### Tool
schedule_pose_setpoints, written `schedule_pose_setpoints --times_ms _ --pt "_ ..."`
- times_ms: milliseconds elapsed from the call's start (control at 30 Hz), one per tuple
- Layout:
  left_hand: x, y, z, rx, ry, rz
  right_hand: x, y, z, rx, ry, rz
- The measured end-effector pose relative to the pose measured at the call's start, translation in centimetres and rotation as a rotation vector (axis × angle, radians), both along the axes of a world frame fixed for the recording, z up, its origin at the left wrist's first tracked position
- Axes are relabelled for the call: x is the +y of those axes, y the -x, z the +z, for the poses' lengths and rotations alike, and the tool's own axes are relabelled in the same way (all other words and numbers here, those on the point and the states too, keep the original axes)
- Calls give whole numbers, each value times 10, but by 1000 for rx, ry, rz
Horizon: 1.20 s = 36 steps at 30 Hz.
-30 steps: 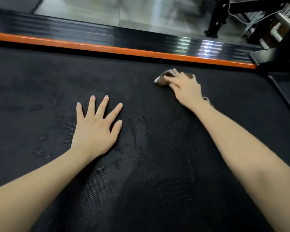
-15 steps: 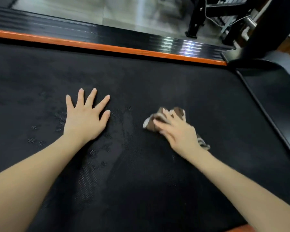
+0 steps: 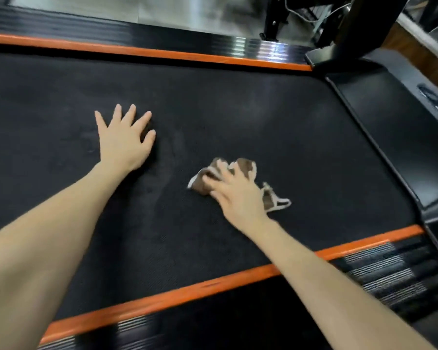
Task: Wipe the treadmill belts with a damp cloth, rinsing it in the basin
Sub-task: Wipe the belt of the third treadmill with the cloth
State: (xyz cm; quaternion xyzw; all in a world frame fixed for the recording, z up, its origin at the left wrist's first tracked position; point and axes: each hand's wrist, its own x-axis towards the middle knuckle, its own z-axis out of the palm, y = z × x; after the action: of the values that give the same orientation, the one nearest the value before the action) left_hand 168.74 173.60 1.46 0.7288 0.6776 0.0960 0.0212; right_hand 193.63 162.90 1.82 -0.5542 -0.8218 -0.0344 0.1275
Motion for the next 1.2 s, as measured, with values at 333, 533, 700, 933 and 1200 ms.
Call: schedule_pose_setpoints --times_ms 333,533,700,933,1200 --pt "-129 -12 -10 74 140 -88 -66 -114 19 -31 266 -345" --pt "-128 -10 -12 109 128 -109 -84 0 19 -58 418 453" --pt "-127 -7 -15 114 103 -95 -60 -127 31 -109 560 537" --pt "-125 -10 -18 131 107 -57 -51 -155 19 3 505 477" --pt "-128 -13 -15 132 101 -16 -36 -47 7 132 341 697"
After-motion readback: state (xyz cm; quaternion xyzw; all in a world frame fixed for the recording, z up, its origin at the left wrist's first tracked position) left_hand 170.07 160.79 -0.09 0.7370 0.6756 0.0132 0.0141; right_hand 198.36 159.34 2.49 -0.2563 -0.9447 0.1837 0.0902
